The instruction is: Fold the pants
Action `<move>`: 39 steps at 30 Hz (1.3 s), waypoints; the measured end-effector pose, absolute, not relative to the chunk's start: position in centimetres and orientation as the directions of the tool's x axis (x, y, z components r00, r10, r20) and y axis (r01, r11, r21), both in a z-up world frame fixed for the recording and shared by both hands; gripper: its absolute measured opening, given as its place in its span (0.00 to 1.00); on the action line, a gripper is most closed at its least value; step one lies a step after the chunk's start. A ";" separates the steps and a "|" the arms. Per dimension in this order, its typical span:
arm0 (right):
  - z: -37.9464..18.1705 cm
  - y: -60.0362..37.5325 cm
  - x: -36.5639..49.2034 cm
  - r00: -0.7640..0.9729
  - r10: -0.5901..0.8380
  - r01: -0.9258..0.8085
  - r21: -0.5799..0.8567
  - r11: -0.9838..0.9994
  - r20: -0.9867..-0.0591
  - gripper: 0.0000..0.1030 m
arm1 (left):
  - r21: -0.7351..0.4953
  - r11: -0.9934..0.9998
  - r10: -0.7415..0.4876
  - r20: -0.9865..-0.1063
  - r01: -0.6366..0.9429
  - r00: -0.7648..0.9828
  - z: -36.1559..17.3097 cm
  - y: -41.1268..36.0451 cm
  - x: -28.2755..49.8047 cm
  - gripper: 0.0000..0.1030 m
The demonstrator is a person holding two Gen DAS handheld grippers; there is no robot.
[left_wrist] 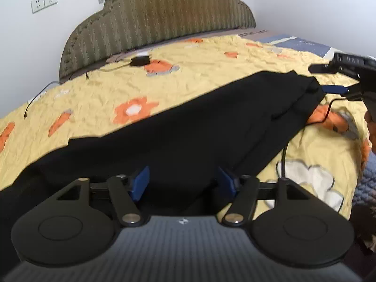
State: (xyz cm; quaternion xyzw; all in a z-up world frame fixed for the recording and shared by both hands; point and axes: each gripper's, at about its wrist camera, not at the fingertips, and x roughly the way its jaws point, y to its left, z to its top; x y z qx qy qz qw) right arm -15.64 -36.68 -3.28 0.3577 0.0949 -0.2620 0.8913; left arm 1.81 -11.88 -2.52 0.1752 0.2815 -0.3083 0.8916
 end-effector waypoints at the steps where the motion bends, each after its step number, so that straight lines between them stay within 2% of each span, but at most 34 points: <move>1: -3.4 -36.8 -15.6 0.856 -0.379 0.516 0.617 0.595 -0.350 0.77 | 0.136 0.745 -0.453 -0.614 0.653 0.646 -2.6 -11.6 1.7 0.56; 6: -4.0 -37.7 -15.3 0.884 -0.327 0.465 0.694 0.550 -0.334 0.76 | 0.106 0.711 -0.492 -0.632 0.695 0.599 -2.8 -11.5 1.1 0.49; 9: -5.0 -38.6 -15.5 0.898 -0.288 0.436 0.763 0.477 -0.334 0.60 | 0.151 0.678 -0.494 -0.632 0.720 0.597 -3.2 -13.0 0.5 0.49; 13: -5.1 -38.4 -15.5 0.895 -0.297 0.443 0.756 0.483 -0.334 0.59 | 0.192 0.662 -0.466 -0.651 0.724 0.599 -3.6 -14.4 0.6 0.49; 18: -4.5 -37.8 -15.7 0.916 -0.262 0.398 0.775 0.491 -0.305 0.59 | 0.185 0.718 -0.422 -0.651 0.671 0.631 -3.0 -13.0 1.3 0.41; 21: -4.4 -37.4 -15.3 0.924 -0.245 0.380 0.779 0.499 -0.294 0.60 | 0.280 0.701 -0.370 -0.644 0.656 0.669 -3.2 -13.1 1.3 0.38; 28: -4.9 -37.4 -15.4 0.921 -0.243 0.386 0.793 0.472 -0.304 0.60 | 0.664 0.435 -0.322 -0.516 0.608 0.794 -5.2 -16.0 -2.0 0.38; 33: -4.9 -37.5 -16.2 0.915 -0.267 0.398 0.787 0.470 -0.303 0.60 | 0.708 0.312 -0.319 -0.550 0.633 0.772 -6.2 -16.7 -1.8 0.39; 34: -5.0 -37.6 -16.3 0.913 -0.274 0.400 0.790 0.465 -0.301 0.60 | 0.715 0.296 -0.312 -0.554 0.634 0.771 -6.4 -17.1 -1.7 0.37; 35: -5.1 -37.8 -16.5 0.914 -0.277 0.397 0.798 0.454 -0.297 0.60 | 0.714 0.283 -0.314 -0.562 0.640 0.765 -6.6 -17.3 -1.5 0.23; 37: -5.4 -38.2 -16.9 0.918 -0.277 0.383 0.817 0.431 -0.285 0.60 | 0.699 0.296 -0.305 -0.576 0.651 0.758 -6.6 -17.7 -1.0 0.05; 39: -5.7 -38.4 -17.4 0.920 -0.277 0.373 0.831 0.412 -0.276 0.60 | 0.682 0.328 -0.320 -0.571 0.654 0.756 -6.1 -17.6 -0.8 0.04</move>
